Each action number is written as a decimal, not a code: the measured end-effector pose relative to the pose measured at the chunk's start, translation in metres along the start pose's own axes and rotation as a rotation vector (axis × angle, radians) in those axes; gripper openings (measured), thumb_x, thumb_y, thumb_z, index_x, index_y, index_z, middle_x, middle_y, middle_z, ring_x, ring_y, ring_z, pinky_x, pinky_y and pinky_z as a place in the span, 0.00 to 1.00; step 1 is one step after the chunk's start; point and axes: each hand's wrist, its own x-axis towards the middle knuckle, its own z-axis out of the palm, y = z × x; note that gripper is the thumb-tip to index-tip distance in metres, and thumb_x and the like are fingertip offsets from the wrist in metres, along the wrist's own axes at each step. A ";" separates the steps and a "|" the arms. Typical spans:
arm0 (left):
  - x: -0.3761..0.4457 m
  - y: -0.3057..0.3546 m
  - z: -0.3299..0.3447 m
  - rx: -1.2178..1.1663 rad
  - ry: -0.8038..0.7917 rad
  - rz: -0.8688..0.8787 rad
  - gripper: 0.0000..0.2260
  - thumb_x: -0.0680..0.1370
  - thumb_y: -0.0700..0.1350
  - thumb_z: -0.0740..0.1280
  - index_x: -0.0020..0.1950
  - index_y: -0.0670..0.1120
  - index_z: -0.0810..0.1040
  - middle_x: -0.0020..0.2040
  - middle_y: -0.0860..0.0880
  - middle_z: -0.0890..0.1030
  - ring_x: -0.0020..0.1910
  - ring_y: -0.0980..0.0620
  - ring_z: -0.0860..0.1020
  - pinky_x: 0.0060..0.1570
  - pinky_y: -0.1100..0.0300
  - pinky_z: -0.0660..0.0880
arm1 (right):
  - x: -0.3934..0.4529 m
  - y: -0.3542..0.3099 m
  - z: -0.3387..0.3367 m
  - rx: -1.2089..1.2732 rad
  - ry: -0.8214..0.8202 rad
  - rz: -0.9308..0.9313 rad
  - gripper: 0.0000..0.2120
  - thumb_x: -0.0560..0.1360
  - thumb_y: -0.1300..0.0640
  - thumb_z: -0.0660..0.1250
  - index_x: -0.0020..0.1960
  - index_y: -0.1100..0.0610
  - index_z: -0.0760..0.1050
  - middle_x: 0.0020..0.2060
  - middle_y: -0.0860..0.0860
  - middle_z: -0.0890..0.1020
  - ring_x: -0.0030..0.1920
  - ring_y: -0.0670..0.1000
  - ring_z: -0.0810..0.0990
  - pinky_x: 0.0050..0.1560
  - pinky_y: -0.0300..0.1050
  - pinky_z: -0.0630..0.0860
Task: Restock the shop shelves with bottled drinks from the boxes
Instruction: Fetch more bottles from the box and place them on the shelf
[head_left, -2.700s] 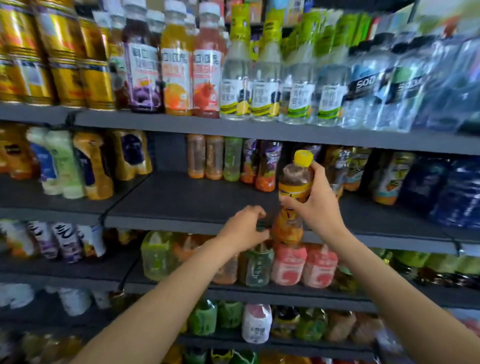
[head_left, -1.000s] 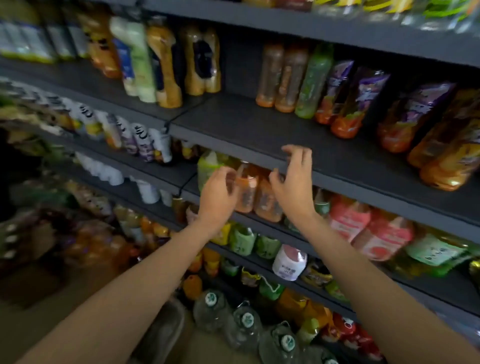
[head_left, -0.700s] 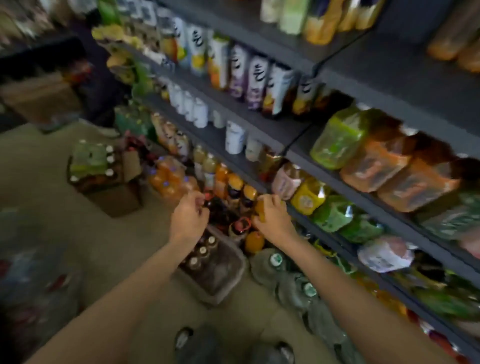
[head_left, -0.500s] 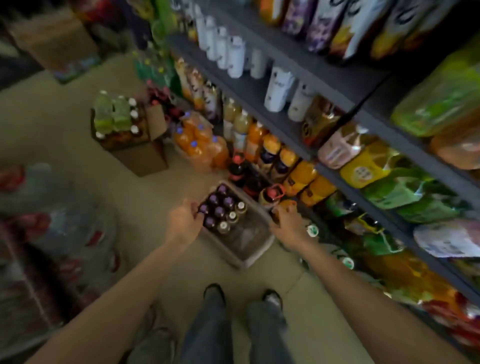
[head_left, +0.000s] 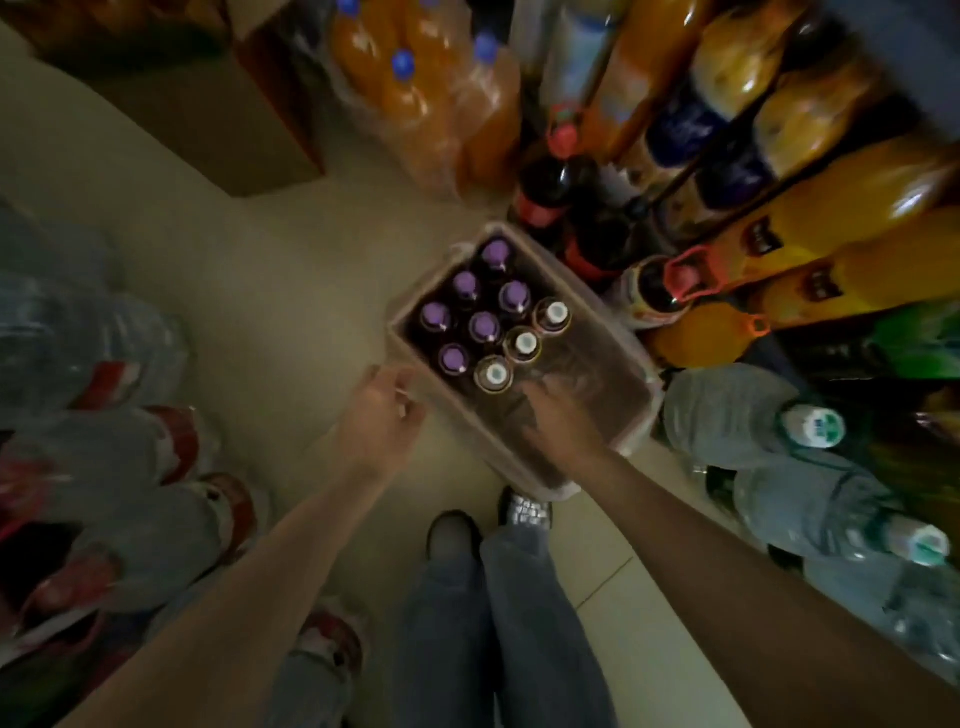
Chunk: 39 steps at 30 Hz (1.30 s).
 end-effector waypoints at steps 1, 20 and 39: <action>0.006 -0.012 0.009 -0.021 0.021 -0.015 0.16 0.66 0.43 0.60 0.51 0.39 0.76 0.47 0.40 0.77 0.39 0.41 0.77 0.40 0.46 0.77 | 0.020 0.002 0.015 -0.022 0.025 -0.048 0.27 0.73 0.62 0.64 0.71 0.55 0.63 0.72 0.58 0.59 0.69 0.61 0.64 0.66 0.51 0.66; 0.040 -0.008 0.053 -0.193 -0.433 0.082 0.44 0.63 0.44 0.79 0.73 0.44 0.60 0.66 0.51 0.69 0.67 0.54 0.66 0.66 0.63 0.60 | 0.054 -0.021 -0.121 0.071 0.017 -0.378 0.09 0.65 0.55 0.76 0.41 0.60 0.82 0.35 0.54 0.82 0.37 0.46 0.77 0.37 0.40 0.68; 0.018 -0.072 0.058 -0.282 -0.288 -0.560 0.18 0.69 0.53 0.73 0.53 0.46 0.76 0.45 0.49 0.81 0.40 0.55 0.80 0.38 0.61 0.74 | 0.132 0.028 0.033 -0.253 0.006 -0.079 0.17 0.77 0.65 0.56 0.66 0.61 0.68 0.70 0.65 0.58 0.67 0.63 0.66 0.63 0.52 0.67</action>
